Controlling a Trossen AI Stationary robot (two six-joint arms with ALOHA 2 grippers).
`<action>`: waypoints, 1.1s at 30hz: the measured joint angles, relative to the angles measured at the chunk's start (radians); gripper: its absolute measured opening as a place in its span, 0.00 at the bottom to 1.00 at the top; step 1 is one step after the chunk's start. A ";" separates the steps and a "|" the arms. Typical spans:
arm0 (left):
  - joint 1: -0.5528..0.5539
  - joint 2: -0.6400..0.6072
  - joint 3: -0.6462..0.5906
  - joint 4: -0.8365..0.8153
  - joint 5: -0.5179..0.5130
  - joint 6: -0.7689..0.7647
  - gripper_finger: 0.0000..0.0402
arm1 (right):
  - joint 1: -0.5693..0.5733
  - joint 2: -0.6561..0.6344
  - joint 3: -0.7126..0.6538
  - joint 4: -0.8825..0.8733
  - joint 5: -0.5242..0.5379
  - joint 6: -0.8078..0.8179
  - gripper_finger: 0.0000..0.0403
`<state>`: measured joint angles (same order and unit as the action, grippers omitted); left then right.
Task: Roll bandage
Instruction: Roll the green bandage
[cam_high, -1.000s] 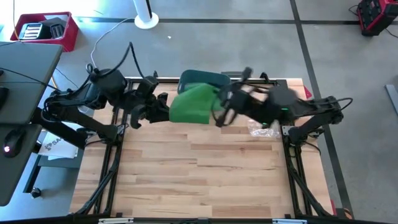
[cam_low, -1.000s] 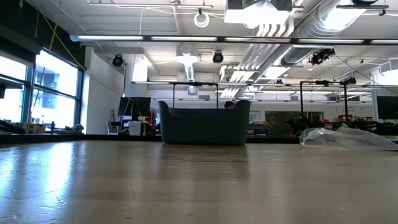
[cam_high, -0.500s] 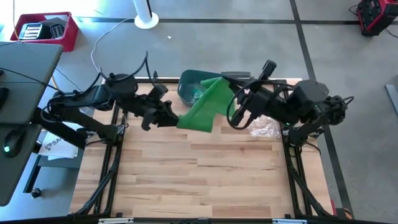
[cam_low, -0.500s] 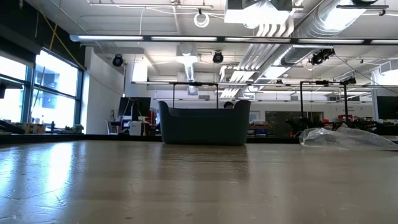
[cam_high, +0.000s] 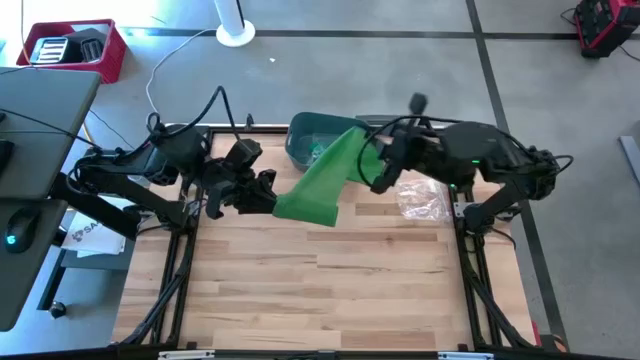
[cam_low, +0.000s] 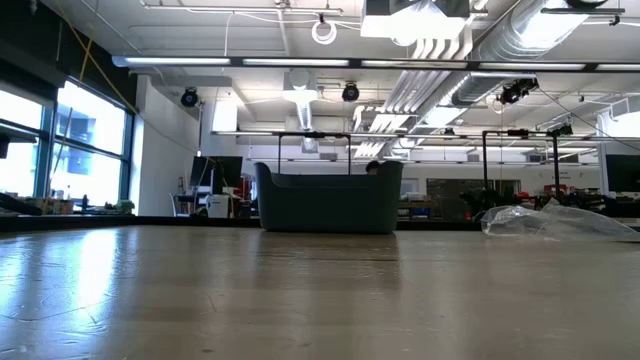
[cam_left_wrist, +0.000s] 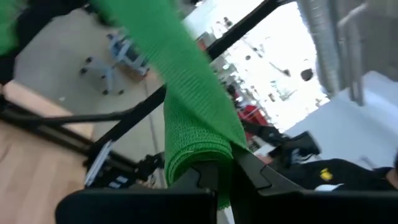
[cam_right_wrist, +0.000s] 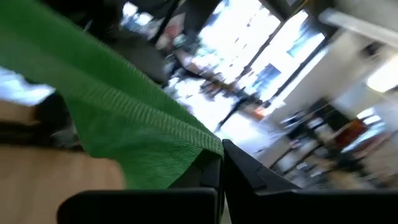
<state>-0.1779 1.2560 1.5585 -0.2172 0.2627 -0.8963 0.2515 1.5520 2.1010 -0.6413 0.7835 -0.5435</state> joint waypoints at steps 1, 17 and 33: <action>-0.005 0.001 0.000 0.016 -0.003 0.002 0.01 | -0.011 0.001 -0.001 -0.042 -0.034 0.053 0.00; 0.077 -0.108 0.000 0.110 -0.279 0.275 0.01 | 0.054 0.004 -0.224 0.109 -0.289 0.514 0.00; 0.159 -0.058 0.001 -0.149 -0.360 0.572 0.01 | 0.008 0.000 -0.240 0.627 -0.427 0.551 0.00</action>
<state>-0.0185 1.1984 1.5593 -0.3664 -0.0974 -0.3240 0.2593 1.5518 1.8614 -0.0146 0.3564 0.0076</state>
